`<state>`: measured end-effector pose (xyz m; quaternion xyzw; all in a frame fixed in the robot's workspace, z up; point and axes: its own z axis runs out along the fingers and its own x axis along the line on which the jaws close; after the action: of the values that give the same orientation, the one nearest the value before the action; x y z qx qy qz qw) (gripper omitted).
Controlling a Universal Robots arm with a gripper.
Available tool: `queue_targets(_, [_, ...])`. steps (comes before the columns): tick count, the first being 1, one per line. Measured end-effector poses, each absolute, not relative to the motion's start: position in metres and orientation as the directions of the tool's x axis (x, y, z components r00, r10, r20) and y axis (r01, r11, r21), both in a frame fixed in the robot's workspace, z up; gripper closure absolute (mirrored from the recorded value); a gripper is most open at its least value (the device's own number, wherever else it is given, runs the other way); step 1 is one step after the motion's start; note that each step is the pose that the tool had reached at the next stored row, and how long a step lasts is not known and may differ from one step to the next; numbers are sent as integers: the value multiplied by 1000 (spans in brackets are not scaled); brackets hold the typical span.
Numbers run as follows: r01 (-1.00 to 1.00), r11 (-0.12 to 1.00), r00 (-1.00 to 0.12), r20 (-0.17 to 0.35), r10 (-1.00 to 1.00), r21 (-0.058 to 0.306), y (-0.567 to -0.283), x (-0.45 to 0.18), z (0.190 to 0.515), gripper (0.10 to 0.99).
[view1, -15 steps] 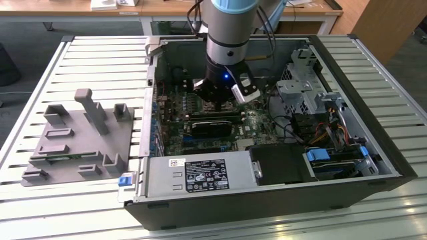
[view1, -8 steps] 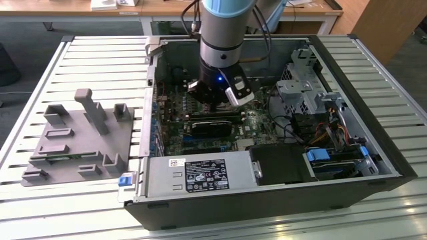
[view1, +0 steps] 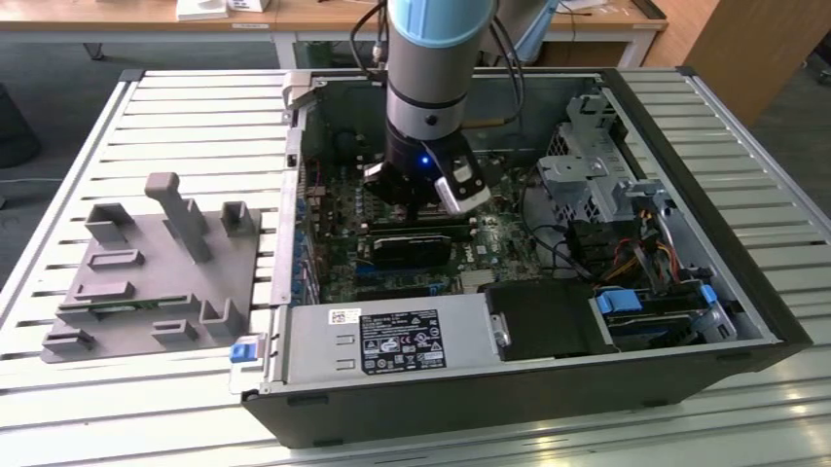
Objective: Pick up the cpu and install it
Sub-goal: 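Install the second cpu locking lever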
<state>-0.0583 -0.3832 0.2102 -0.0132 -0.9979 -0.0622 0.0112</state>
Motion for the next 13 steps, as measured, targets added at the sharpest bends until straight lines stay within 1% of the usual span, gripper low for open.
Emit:
queue_targets(5, [28, 991, -999, 24, 25, 133, -388, -59, 210, 980])
queue_targets(10, [28, 986, -999, 25, 24, 163, -391, -65, 210, 980])
queue_targets(13, [28, 985, -999, 25, 24, 172, -392, -69, 210, 980])
